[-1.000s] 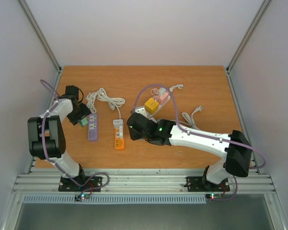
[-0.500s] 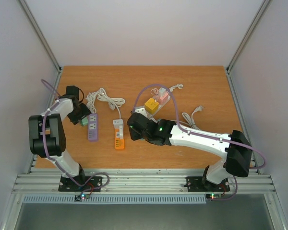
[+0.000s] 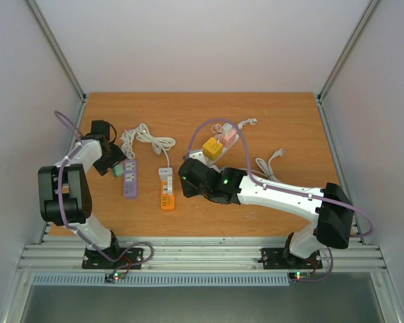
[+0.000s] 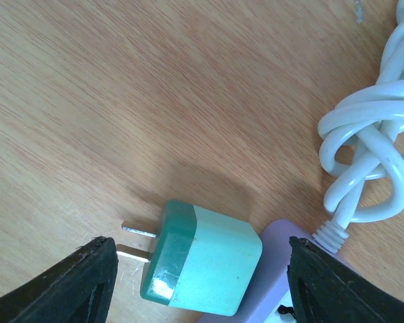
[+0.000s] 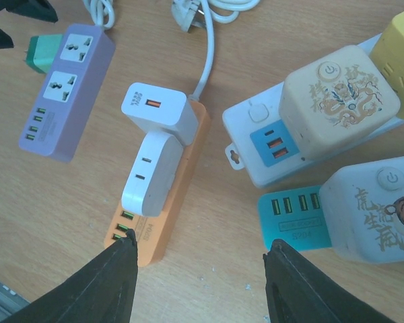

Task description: Insert the plug

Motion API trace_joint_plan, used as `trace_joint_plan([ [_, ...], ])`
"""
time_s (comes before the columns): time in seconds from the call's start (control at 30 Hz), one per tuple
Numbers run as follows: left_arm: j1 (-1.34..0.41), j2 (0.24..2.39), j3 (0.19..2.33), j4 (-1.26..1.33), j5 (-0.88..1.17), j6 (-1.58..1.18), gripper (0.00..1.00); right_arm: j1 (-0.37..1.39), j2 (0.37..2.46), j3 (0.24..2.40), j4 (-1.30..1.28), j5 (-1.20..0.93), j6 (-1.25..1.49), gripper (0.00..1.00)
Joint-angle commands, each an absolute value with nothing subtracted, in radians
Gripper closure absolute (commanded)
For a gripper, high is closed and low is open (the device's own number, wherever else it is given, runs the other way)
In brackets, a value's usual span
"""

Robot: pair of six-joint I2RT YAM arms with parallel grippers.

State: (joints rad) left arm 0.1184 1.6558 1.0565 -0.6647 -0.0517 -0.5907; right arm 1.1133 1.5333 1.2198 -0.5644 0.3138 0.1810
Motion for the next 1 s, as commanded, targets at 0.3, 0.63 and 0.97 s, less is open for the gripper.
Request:
trace_joint_plan([
  [0.3,0.124,1.709,1.041,-0.646,-0.038,-0.593,0.3,1.108,1.538,1.221,-0.549,0.308,0.184,0.47],
  [0.63,0.124,1.728,1.027,-0.647,-0.051,-0.62,0.29,1.108,1.534,1.218,-0.551,0.311,0.188,0.47],
  [0.97,0.124,1.719,1.01,-0.65,-0.062,-0.623,0.31,1.108,1.538,1.216,-0.549,0.308,0.19,0.48],
])
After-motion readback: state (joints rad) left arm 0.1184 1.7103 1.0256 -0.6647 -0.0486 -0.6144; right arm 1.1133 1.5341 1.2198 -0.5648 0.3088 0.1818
